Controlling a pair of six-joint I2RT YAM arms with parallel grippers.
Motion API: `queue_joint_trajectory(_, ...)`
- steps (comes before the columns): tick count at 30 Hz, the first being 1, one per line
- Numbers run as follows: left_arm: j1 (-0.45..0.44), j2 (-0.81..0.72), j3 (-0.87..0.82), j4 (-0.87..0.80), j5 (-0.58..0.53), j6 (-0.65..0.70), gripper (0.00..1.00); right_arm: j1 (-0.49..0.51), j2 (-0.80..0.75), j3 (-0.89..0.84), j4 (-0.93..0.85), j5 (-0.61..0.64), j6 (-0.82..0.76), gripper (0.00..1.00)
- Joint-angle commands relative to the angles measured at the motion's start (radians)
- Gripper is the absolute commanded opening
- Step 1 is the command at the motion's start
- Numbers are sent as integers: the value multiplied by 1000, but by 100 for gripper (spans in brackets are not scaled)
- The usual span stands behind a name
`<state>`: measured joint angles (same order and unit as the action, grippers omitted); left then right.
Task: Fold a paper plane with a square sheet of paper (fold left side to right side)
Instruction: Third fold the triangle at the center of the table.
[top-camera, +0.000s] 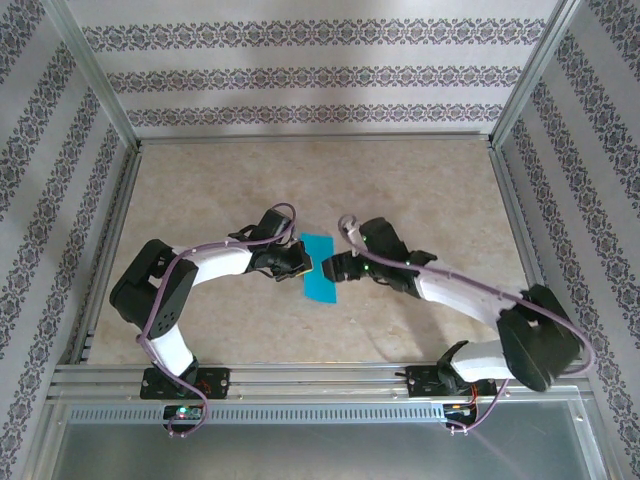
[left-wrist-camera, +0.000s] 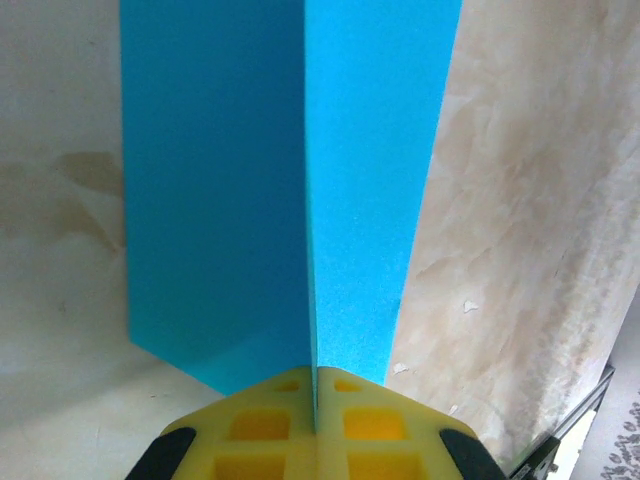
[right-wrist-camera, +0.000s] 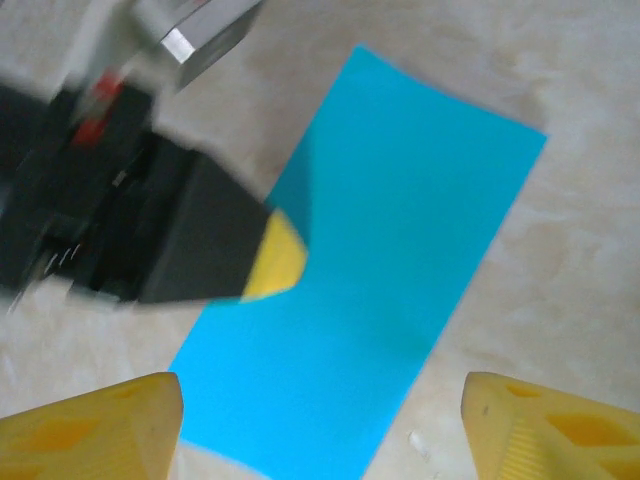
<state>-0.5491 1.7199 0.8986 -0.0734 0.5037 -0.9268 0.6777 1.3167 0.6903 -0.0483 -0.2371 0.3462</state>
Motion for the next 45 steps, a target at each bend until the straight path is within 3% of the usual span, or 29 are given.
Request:
queue_joint_trajectory(1, -15, -26, -20, 52, -11, -61, 0, 101, -78, -78, 3, 180, -134, 79)
queue_joint_trajectory(5, -17, -22, -17, 42, -15, -70, 0, 262, -89, -114, 23, 320, -218, 83)
queue_joint_trajectory(9, -20, -24, -16, 31, -22, -67, 0, 371, 9, -92, 28, 432, -283, 85)
queue_joint_trajectory(14, -22, -25, -12, 20, -20, -64, 0, 441, 152, -9, 25, 512, -341, 84)
queue_joint_trajectory(18, -23, -25, -6, 6, -19, -58, 0, 445, 235, 59, 31, 525, -354, 76)
queue_joint_trajectory(26, -25, -25, -3, 1, -20, -53, 0, 444, 273, 97, 38, 521, -375, 51)
queue_joint_trajectory(35, -24, -30, 18, -35, -27, -25, 0, 439, 250, 77, 15, 468, -357, 1)
queue_joint_trajectory(45, 22, -133, 37, -161, -57, 65, 38, 371, 205, 43, 13, 313, -276, 0)
